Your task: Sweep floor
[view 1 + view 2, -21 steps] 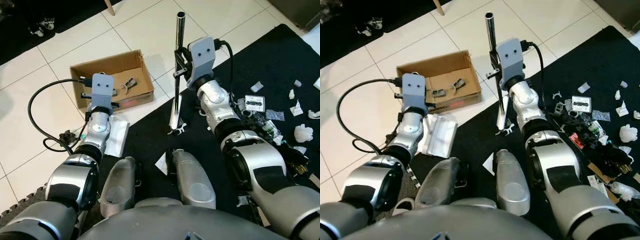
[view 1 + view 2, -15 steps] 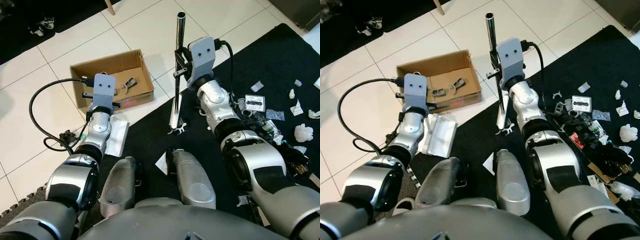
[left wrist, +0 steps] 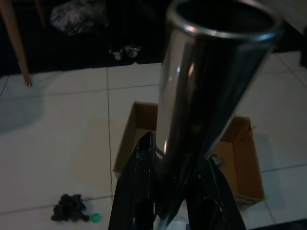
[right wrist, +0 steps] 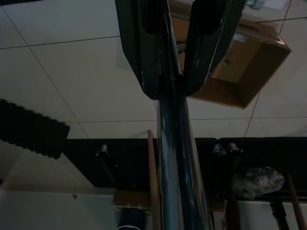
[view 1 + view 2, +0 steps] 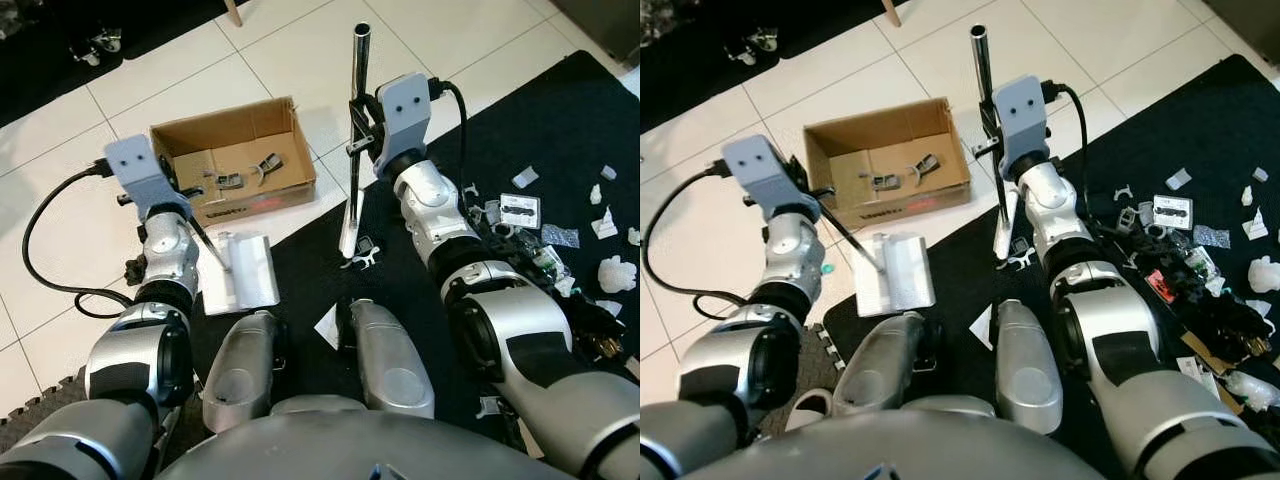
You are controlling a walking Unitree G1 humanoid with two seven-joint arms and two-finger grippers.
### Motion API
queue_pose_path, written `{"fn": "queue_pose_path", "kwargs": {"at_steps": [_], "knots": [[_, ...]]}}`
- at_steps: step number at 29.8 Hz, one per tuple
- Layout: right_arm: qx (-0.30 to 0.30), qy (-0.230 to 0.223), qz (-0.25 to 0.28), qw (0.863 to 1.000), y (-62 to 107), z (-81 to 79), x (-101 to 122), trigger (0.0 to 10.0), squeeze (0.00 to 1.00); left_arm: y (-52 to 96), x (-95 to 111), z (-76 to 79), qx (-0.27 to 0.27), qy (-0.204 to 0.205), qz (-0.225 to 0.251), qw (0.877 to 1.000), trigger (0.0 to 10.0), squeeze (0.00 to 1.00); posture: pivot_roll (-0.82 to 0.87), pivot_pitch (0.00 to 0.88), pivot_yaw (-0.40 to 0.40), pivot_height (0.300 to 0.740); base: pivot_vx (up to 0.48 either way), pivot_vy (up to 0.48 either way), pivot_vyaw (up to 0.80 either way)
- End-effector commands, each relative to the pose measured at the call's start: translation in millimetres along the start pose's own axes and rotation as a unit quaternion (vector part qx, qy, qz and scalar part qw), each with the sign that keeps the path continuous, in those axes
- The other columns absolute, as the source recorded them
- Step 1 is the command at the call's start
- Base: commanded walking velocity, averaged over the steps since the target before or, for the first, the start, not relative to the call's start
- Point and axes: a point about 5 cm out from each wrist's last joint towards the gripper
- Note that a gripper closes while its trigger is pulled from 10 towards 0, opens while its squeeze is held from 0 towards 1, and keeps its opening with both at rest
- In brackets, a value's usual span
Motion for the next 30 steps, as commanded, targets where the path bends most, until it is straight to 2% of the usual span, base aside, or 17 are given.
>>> {"fn": "queue_pose_path", "kwargs": {"at_steps": [1, 8, 9, 13, 16, 21, 30], "knots": [[-0.001, 0.001, 0.010, 1.000, -1.9, 1.1, 4, 10.0, 0.00, -3.4, 3, -4.6, 0.006, 0.027, -0.006, 1.000, 10.0, 0.00, 0.01, 0.096, 0.020, 0.740, 0.000, 0.000, 0.00], [-0.001, 0.003, 0.009, 1.000, -1.8, 2.1, 4, 10.0, 0.00, -9.4, 12, -10.9, 0.003, 0.016, -0.004, 1.000, 10.0, 0.00, 0.01, 0.087, 0.019, 0.740, 0.000, 0.000, 0.00], [-0.002, 0.004, 0.010, 1.000, -1.7, 2.3, 4, 10.0, 0.00, -12.1, 15, -9.9, -0.015, -0.003, -0.005, 1.000, 10.0, 0.00, 0.01, 0.087, 0.019, 0.740, 0.000, 0.000, 0.00], [-0.002, 0.004, 0.010, 1.000, -1.6, 2.3, 4, 10.0, 0.00, -13.0, 16, -6.9, -0.036, -0.019, -0.010, 0.999, 10.0, 0.00, 0.01, 0.080, 0.023, 0.740, 0.000, 0.000, 0.00], [-0.003, 0.006, 0.010, 1.000, -1.4, 2.4, 4, 10.0, 0.00, -10.1, 9, -4.6, -0.050, -0.041, -0.023, 0.998, 10.0, 0.00, 0.01, 0.080, 0.023, 0.740, 0.000, 0.000, 0.00], [-0.004, 0.007, 0.007, 1.000, 0.5, 2.4, 1, 10.0, 0.00, -8.2, 6, -5.5, -0.049, -0.041, -0.026, 0.998, 10.0, 0.00, 0.01, 0.084, 0.025, 0.740, 0.000, 0.000, 0.00], [-0.009, 0.019, -0.029, 0.999, 11.5, 8.2, -16, 10.0, 0.00, -5.2, 2, -7.3, -0.052, -0.042, -0.028, 0.997, 10.0, 0.00, 0.02, 0.099, 0.028, 0.740, 0.000, 0.000, 0.00]]}}
Point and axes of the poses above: a point about 5 cm out from each wrist's last joint towards the gripper, its own y axis pointing back from the gripper into the wrist, its own x axis along the axis of the wrist's last joint, z = x × y, and after that the axes turned 9 degrees about y, right-handed
